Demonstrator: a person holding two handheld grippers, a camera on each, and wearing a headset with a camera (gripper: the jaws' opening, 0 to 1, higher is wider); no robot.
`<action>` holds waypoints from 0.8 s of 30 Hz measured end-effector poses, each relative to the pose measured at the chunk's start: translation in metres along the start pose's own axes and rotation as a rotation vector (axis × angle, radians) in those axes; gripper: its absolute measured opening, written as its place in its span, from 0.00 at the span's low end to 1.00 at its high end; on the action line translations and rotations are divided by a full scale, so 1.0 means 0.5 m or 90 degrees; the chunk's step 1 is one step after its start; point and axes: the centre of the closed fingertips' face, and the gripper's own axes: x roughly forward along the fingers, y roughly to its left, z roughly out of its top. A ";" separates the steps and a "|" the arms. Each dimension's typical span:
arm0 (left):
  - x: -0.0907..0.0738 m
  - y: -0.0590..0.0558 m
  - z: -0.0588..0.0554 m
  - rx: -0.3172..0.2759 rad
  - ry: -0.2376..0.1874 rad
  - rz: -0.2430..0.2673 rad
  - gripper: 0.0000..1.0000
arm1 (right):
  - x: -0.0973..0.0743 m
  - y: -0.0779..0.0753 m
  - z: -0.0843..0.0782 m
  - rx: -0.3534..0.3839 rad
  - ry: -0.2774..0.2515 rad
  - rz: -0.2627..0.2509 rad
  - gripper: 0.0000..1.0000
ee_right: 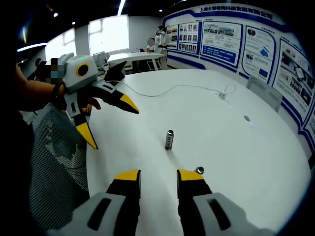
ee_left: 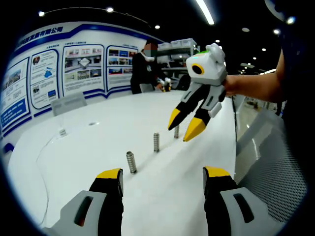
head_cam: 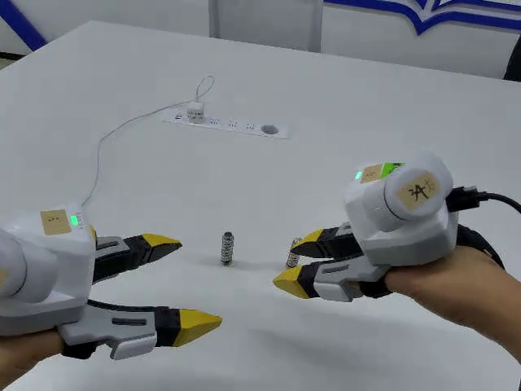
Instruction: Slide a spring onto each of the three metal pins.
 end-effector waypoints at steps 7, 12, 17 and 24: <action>-0.002 0.000 0.000 0.000 -0.001 -0.001 0.68 | -0.028 -0.007 -0.019 0.020 -0.027 -0.016 0.31; -0.003 0.001 0.000 0.000 0.000 -0.002 0.68 | -0.052 -0.011 -0.041 0.036 -0.047 -0.028 0.32; -0.003 0.002 -0.001 -0.002 -0.001 0.000 0.69 | -0.079 -0.020 -0.071 0.053 -0.058 -0.045 0.33; -0.001 0.001 -0.005 -0.005 0.002 0.001 0.69 | -0.110 -0.046 -0.100 0.085 -0.076 -0.074 0.36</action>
